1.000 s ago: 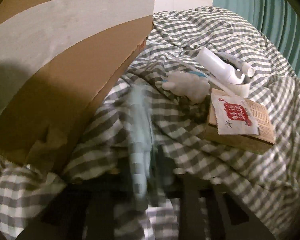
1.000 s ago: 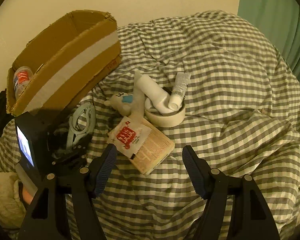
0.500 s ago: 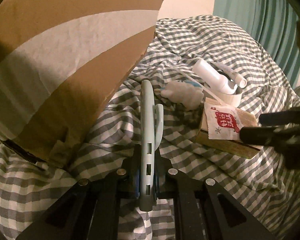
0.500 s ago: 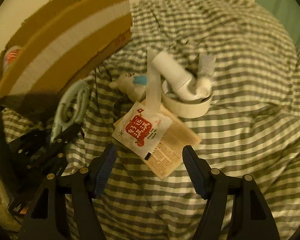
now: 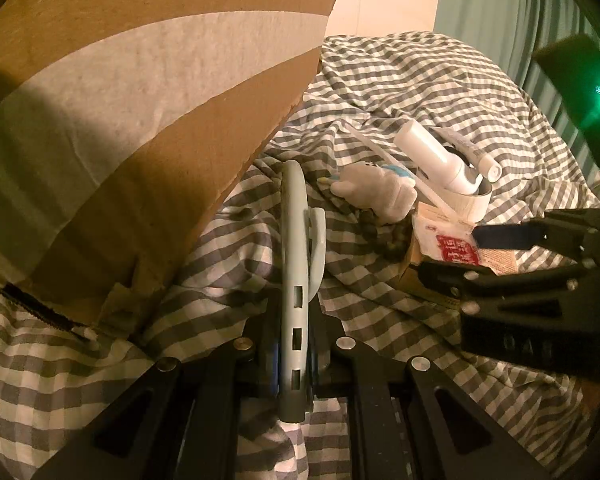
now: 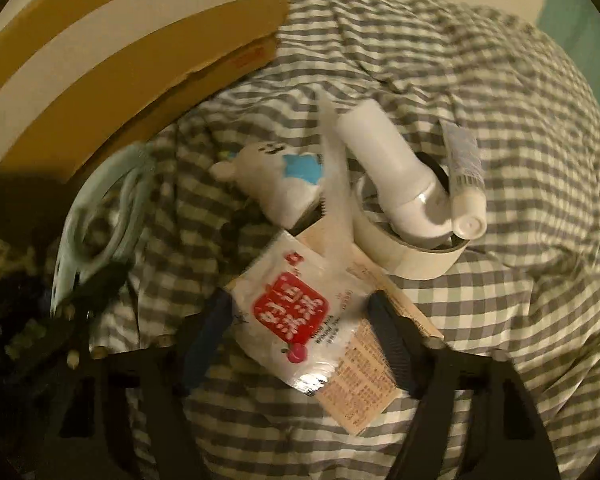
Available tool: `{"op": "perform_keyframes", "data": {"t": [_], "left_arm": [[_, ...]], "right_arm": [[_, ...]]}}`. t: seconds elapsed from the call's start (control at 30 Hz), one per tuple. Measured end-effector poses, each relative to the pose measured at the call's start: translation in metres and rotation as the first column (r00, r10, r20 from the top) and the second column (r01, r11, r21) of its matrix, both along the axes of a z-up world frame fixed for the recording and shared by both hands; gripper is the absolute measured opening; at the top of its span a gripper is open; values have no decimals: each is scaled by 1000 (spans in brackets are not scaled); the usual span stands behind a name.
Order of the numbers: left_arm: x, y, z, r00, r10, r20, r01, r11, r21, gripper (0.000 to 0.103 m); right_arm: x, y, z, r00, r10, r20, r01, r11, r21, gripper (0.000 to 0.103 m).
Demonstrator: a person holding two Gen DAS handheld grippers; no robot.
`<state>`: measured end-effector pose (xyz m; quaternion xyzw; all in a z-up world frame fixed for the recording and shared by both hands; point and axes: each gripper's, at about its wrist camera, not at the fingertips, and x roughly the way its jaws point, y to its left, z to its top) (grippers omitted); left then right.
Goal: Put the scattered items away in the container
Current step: 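Grasp the light-blue hanger with left tool while right tool grasps red-printed packet, then carry hanger and packet over the cardboard box and open both tools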
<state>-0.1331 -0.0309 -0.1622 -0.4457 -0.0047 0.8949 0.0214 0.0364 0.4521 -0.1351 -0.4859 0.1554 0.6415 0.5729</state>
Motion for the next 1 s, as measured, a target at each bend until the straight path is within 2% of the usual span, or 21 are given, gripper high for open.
{"op": "perform_keyframes", "data": {"t": [0.07, 0.37, 0.57, 0.7, 0.8, 1.0], "left_arm": [[0, -1, 0, 1000, 0, 2, 0, 1000, 1, 10], [4, -4, 9, 1000, -11, -26, 12, 999, 35, 10], [11, -4, 26, 998, -33, -56, 37, 996, 78, 10], [29, 12, 52, 986, -104, -132, 118, 988, 99, 10], [40, 17, 78, 972, -149, -183, 173, 977, 122, 10], [48, -5, 149, 936, -138, -325, 199, 966, 166, 10]], "right_arm": [[-4, -8, 0, 999, 24, 28, -24, 1000, 4, 50], [8, -32, 17, 998, 7, -64, -5, 1000, 21, 47], [6, -66, 51, 997, 19, -69, -12, 994, 111, 47], [7, -80, 82, 992, 19, -125, 2, 986, 168, 47], [0, -104, 107, 993, 42, -106, -16, 971, 240, 47], [-15, -139, 153, 987, 112, -115, -68, 942, 327, 47]]}}
